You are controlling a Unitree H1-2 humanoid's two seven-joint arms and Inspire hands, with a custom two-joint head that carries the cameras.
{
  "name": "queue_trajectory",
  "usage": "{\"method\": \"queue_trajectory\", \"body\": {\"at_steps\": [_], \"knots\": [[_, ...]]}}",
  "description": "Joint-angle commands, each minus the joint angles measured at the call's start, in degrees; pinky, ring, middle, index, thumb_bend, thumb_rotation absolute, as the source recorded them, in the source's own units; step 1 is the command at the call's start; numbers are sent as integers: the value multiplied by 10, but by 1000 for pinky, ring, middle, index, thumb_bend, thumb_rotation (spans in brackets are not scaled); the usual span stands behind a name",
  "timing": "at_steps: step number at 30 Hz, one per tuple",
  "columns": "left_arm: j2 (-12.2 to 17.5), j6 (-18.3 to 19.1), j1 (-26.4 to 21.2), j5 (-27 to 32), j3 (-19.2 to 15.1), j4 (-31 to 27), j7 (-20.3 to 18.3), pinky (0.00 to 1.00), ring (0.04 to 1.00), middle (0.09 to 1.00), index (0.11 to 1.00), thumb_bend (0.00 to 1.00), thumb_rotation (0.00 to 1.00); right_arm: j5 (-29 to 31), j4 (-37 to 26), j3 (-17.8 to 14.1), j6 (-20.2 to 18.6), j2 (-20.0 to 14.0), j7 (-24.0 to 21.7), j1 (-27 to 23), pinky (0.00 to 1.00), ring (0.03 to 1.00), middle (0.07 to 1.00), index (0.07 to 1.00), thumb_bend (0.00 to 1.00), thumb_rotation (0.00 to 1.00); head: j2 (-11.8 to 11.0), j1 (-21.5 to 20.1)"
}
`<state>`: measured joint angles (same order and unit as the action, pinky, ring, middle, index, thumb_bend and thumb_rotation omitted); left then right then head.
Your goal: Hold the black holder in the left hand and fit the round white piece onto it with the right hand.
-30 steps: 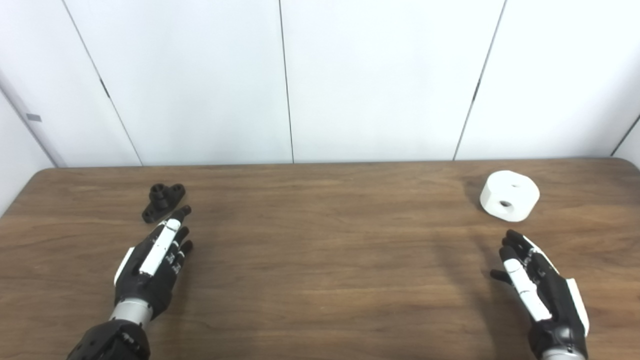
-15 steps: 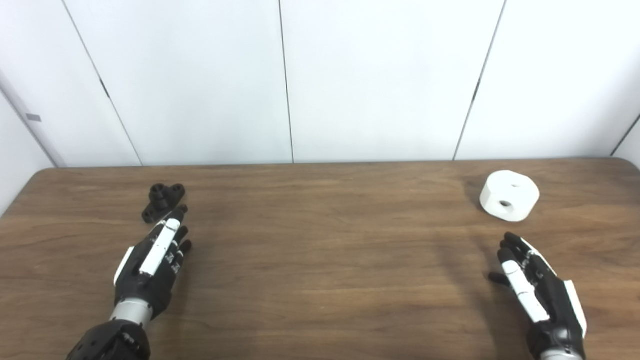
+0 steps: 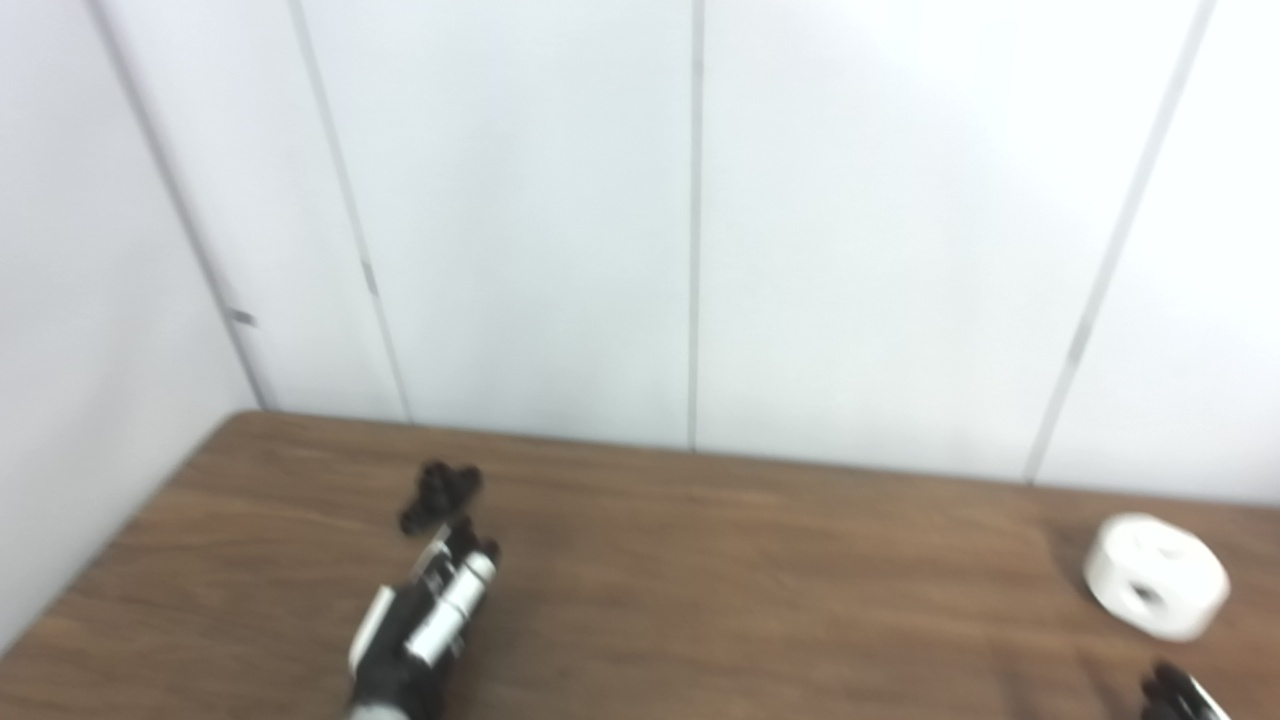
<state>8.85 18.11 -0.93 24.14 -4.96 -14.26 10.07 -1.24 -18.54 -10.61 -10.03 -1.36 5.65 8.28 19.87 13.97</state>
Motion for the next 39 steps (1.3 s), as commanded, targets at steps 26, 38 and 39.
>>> {"method": "queue_trajectory", "body": {"at_steps": [26, 38, 39], "knots": [[-8, -180, -43, -668, 32, 143, 227, 651, 798, 858, 832, 851, 317, 103, 28, -45, 14, -44, -32, -13, 1000, 1000, 997, 951, 306, 756, -25, 164], [36, 74, -72, -733, 22, 46, 15, 805, 941, 971, 919, 974, 408, 121, 67, -54, 41, -61, -39, -22, 1000, 999, 978, 947, 308, 689, -31, 214], [37, 82, -76, -733, 21, 49, 8, 810, 943, 978, 923, 977, 410, 124, 69, -55, 41, -61, -38, -23, 1000, 999, 979, 949, 311, 678, -31, 219]]}}
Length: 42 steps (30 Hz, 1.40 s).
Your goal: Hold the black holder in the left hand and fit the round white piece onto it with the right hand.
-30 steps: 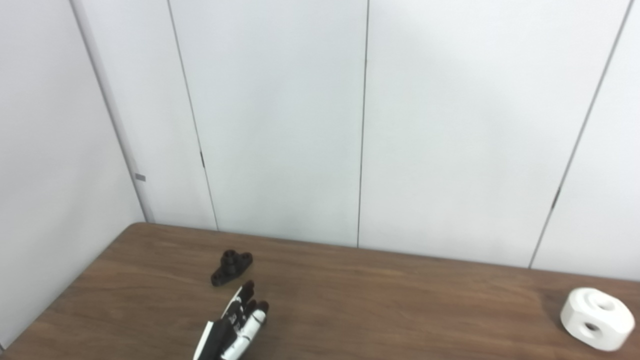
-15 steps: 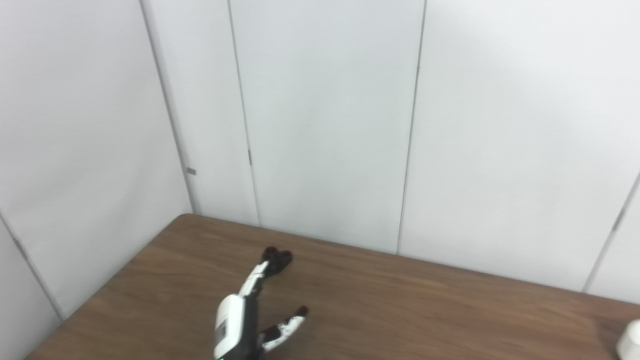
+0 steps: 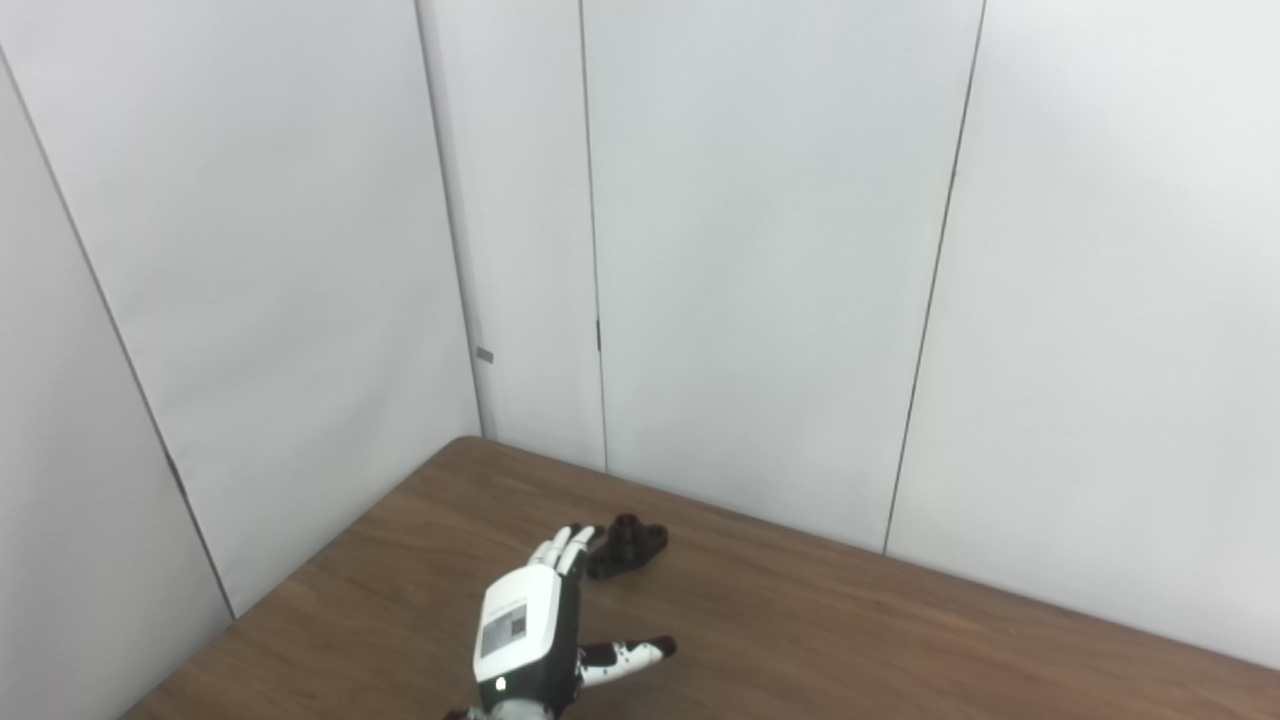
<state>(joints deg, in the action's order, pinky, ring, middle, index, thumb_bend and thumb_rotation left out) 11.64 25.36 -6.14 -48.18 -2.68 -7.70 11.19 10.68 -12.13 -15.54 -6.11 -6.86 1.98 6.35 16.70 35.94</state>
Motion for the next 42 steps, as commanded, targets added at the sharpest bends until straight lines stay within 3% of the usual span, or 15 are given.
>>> {"method": "queue_trajectory", "body": {"at_steps": [1, 9, 13, 19, 24, 35, 42], "knots": [[9, 13, -29, -10, -4, -12, -8, 816, 945, 983, 925, 980, 402, 6, 6, -7, 1, -7, -1, -4, 1000, 995, 977, 948, 312, 663, 0, 4], [-9, 16, -68, -33, -46, 47, -39, 916, 995, 1000, 954, 1000, 424, 11, 5, -11, -7, -15, -3, -4, 1000, 1000, 969, 934, 264, 660, 3, 27], [-12, 15, -93, -23, -61, 96, -26, 988, 1000, 1000, 957, 1000, 430, 29, 6, -15, -4, -20, -10, -1, 1000, 1000, 971, 917, 270, 647, 5, 32], [-21, 15, -129, -30, -86, 170, -13, 1000, 1000, 1000, 945, 1000, 433, 33, 17, -19, 5, -22, -9, 1, 1000, 994, 965, 905, 271, 589, 1, 35], [-6, 14, -152, 6, -80, 239, 36, 1000, 1000, 1000, 909, 1000, 437, 34, 15, -18, 9, -25, -11, 7, 1000, 993, 975, 934, 282, 625, 3, 34], [15, 10, -193, 73, -61, 340, 94, 1000, 987, 1000, 865, 1000, 411, 37, -17, -19, -1, -18, -4, 30, 1000, 1000, 983, 937, 269, 612, 6, 23], [21, -18, -211, 123, -49, 392, 128, 1000, 990, 1000, 847, 1000, 365, 44, -38, -19, -9, -12, 0, 42, 1000, 998, 970, 913, 276, 576, 9, 15]]}}
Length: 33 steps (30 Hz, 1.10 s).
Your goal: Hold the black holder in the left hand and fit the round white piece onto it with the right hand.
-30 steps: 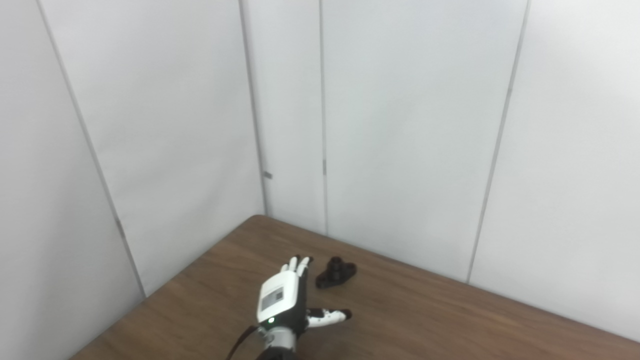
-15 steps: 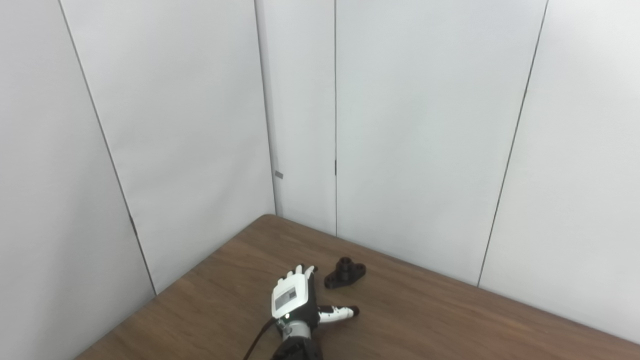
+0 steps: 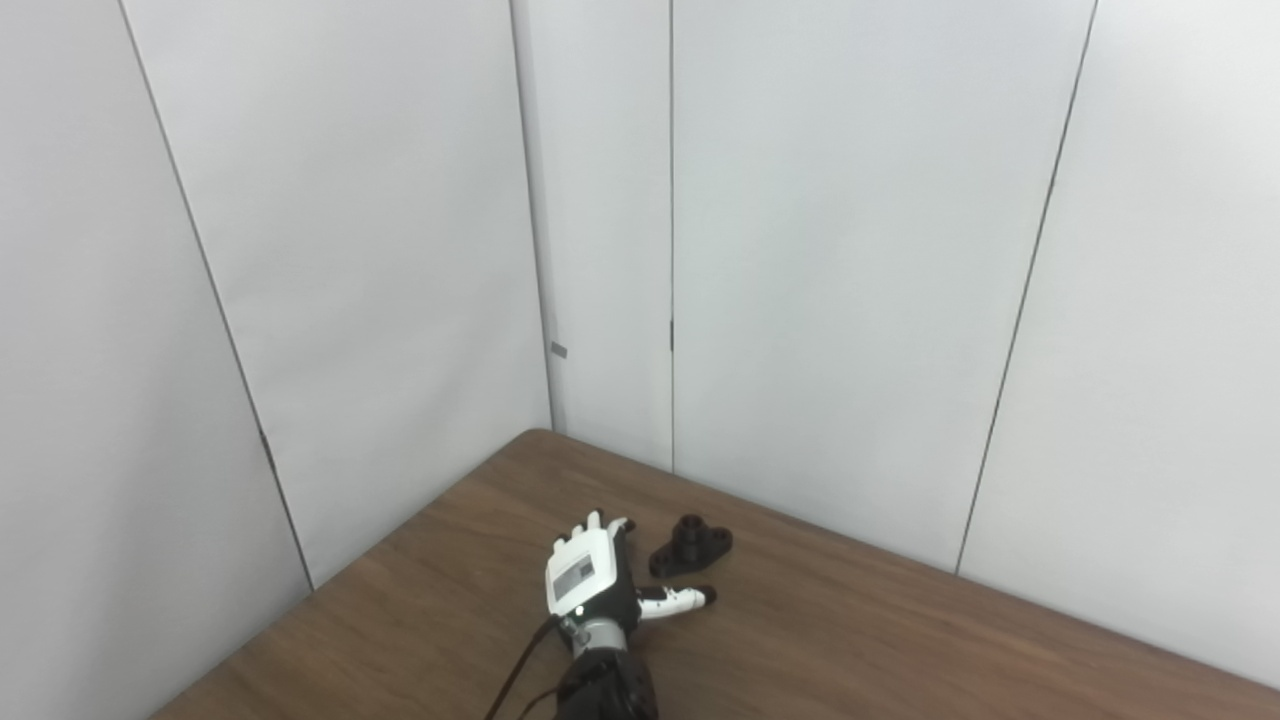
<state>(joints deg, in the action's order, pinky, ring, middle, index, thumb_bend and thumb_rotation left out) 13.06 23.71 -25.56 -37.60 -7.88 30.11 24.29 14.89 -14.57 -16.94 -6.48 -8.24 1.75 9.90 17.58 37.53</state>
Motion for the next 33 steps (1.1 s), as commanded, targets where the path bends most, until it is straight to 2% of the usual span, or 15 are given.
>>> {"method": "queue_trajectory", "body": {"at_steps": [1, 7, 13, 18, 22, 25, 26, 28, 31, 33], "knots": [[8, -6, -19, 22, 5, 21, 3, 1000, 987, 999, 841, 1000, 359, 5, -14, -6, -5, 2, 2, 8, 1000, 998, 970, 910, 275, 570, 1, -2], [6, -21, -29, 55, 11, 49, 20, 1000, 999, 1000, 795, 1000, 293, 13, -24, -7, -6, 6, 7, 16, 1000, 1000, 966, 908, 295, 565, 7, -8], [6, -27, -25, 61, 29, 53, 33, 1000, 986, 983, 715, 995, 232, 8, -29, -4, -4, 5, 9, 20, 1000, 1000, 961, 899, 335, 576, 7, -11], [7, -32, -24, 66, 39, 64, 51, 999, 966, 962, 664, 1000, 196, 8, -26, -5, 0, 5, 8, 20, 1000, 1000, 963, 903, 330, 575, 8, -13], [10, -33, -28, 70, 48, 82, 58, 1000, 954, 948, 586, 956, 133, 7, -26, -5, 2, 6, 8, 21, 1000, 994, 954, 895, 343, 575, 9, -15], [14, -28, -29, 68, 60, 87, 61, 958, 932, 919, 513, 919, 96, 7, -22, -6, 8, 7, 8, 20, 1000, 999, 957, 891, 340, 580, 9, -16], [16, -28, -28, 66, 66, 87, 62, 968, 939, 919, 500, 726, 80, 7, -21, -6, 11, 7, 7, 20, 1000, 996, 955, 887, 346, 588, 8, -16], [21, -26, -26, 56, 81, 89, 66, 907, 926, 892, 487, 567, 62, 5, -20, -5, 12, 8, 8, 20, 1000, 994, 954, 891, 355, 595, 9, -17], [25, -19, -25, 51, 94, 92, 76, 829, 905, 858, 481, 528, 50, 2, -22, -5, 10, 8, 9, 20, 1000, 991, 945, 889, 349, 601, 9, -19], [25, -20, -24, 54, 96, 91, 74, 811, 897, 847, 480, 522, 46, 3, -25, -5, 7, 9, 9, 20, 1000, 988, 939, 884, 353, 601, 9, -19]]}}
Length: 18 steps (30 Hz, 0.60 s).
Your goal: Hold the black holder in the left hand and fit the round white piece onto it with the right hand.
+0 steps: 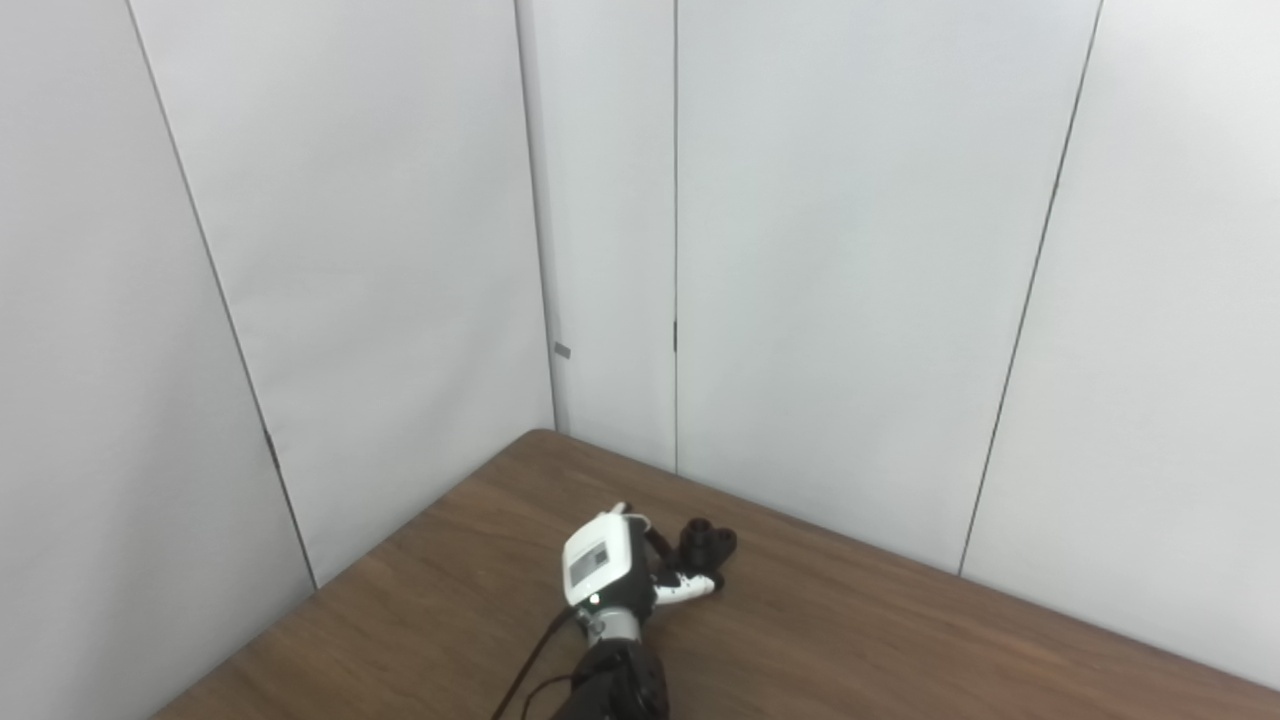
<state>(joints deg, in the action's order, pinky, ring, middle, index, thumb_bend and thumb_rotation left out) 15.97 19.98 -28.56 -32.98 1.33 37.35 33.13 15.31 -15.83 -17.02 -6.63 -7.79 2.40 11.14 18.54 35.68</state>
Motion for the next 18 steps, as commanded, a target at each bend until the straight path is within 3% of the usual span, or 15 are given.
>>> {"method": "queue_trajectory", "body": {"at_steps": [1, 12, 18], "knots": [[-3, 17, 7, 10, 5, 19, -18, 835, 905, 853, 479, 521, 45, 0, -13, -3, 7, 3, 1, 8, 1000, 992, 946, 885, 352, 601, 0, -1], [3, 21, 10, 7, 21, 10, -31, 819, 881, 849, 480, 519, 44, 4, -12, -4, 9, 4, 0, 6, 1000, 992, 947, 885, 341, 609, 2, -9], [15, 39, 23, 4, 43, -42, -73, 824, 889, 852, 481, 521, 47, 9, -13, -2, 10, 4, -3, 6, 1000, 986, 939, 887, 357, 623, 4, -19]]}}
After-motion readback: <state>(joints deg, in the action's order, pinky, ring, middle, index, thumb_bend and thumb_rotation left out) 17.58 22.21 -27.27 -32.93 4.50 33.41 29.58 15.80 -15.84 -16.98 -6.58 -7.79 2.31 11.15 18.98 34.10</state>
